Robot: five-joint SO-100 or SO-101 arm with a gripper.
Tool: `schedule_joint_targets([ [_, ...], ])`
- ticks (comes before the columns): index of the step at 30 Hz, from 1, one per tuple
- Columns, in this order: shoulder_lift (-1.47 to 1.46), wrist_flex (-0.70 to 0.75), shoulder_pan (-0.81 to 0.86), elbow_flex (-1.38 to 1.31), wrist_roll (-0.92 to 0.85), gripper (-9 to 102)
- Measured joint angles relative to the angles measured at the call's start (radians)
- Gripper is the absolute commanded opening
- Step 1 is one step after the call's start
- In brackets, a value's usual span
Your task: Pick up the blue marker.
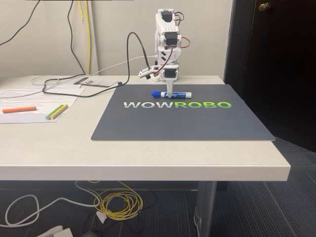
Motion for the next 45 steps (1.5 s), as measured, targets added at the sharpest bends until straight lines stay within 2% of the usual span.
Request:
schedule_joint_targets([
  [12, 0.018, 0.000, 0.000, 0.000, 0.011, 1],
  [23, 0.215, 0.028, -0.006, -0.005, 0.011, 1],
  [45, 0.667, 0.041, 0.000, 0.006, -0.123, 0],
])
